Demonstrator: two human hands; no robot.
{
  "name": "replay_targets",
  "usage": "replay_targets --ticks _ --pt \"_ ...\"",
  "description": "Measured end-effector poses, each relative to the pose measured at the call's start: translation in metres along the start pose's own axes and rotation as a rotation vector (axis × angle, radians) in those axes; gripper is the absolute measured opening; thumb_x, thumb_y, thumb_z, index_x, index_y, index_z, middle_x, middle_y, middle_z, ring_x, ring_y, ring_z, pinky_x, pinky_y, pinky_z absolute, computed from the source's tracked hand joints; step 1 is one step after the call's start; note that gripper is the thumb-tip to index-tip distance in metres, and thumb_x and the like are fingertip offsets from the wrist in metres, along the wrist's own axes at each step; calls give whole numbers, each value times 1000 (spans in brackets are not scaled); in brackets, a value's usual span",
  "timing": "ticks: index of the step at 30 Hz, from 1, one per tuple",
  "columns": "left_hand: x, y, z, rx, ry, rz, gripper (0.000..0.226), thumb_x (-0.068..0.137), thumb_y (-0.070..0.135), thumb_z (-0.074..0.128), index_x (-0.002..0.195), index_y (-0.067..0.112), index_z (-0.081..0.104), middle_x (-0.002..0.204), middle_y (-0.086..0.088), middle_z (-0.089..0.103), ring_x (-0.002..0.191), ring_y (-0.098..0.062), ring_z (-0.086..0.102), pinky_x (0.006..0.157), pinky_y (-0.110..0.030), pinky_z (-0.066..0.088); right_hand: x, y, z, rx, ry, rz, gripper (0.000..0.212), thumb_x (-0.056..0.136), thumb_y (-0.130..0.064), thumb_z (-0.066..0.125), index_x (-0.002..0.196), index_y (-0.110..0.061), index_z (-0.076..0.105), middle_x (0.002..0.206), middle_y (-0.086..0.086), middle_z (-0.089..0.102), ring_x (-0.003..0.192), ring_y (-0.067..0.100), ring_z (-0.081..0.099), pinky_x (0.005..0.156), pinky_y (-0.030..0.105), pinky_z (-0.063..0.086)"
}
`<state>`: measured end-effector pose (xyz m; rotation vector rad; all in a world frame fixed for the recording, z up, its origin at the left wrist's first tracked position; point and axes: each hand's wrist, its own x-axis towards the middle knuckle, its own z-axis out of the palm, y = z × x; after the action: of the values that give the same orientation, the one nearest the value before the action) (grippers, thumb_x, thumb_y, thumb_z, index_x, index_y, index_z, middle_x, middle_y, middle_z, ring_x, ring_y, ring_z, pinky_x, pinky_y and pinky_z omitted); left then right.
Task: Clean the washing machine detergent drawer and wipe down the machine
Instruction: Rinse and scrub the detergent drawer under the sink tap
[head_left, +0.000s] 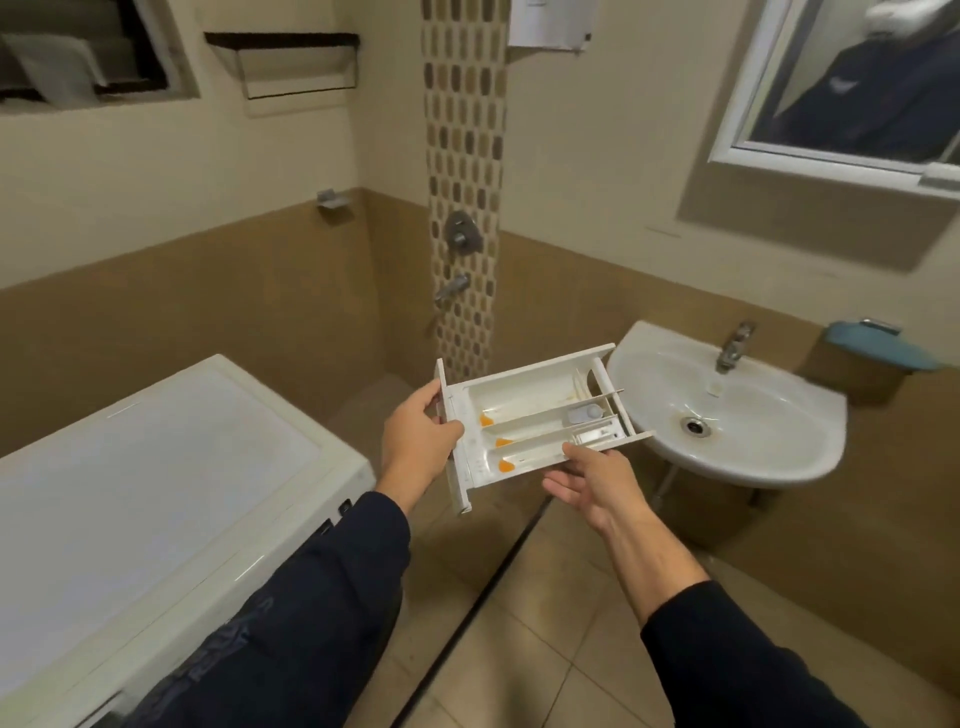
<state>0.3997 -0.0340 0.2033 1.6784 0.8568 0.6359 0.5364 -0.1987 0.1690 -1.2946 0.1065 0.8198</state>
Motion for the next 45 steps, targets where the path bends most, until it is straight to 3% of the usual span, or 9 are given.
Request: replay_targets --ticks 7,11,14,20,25,32,38,45 --pt "45 28 118 -1 -125 10 62 75 4 59 130 33 60 104 23 67 90 -5 69 73 -41 62 39 -66 -76 56 221 -213 65 91 0 65 135 -34 32 110 3 62 90 28 71 74 43 62" --pt "66 42 168 16 -209 36 62 76 2 60 131 31 60 104 24 66 92 -5 69 74 -39 62 55 -84 -111 63 338 -274 79 85 4 70 141 -33 28 117 8 62 90 31 72 69 42 62" --pt "90 51 210 44 -293 56 62 76 4 60 132 30 59 113 17 68 89 -3 69 67 -29 61 72 -103 -138 116 413 -265 66 86 4 69 133 -25 34 113 9 63 88 33 71 65 38 61" --pt "152 65 283 72 -408 103 63 79 3 60 137 29 56 123 14 64 99 -10 66 76 -38 61 119 -136 -176 191 520 -272 49 93 -2 62 132 -18 37 113 17 66 85 35 73 67 40 62" --pt "208 74 329 89 -506 124 64 81 -1 60 139 25 54 129 8 63 100 -14 69 69 -24 58 159 -162 -192 240 611 -272 36 96 -7 57 129 -9 43 109 22 68 79 34 74 58 36 60" --pt "267 84 377 108 -633 132 65 82 -4 58 141 23 52 132 7 61 97 -6 65 88 -36 58 207 -181 -203 241 718 -239 29 95 -6 58 122 0 52 104 22 70 76 32 75 59 38 61" --pt "297 72 413 96 -673 93 65 78 -5 55 136 24 56 129 8 64 103 -12 68 90 -40 58 236 -189 -224 194 729 -173 16 94 -10 58 108 -4 64 89 15 72 76 31 75 67 42 61" --pt "314 60 456 130 -706 33 65 74 2 58 131 32 57 124 14 63 106 -13 66 90 -43 57 264 -198 -269 176 699 -46 12 95 -20 60 101 -9 62 88 12 68 75 29 73 60 34 57"
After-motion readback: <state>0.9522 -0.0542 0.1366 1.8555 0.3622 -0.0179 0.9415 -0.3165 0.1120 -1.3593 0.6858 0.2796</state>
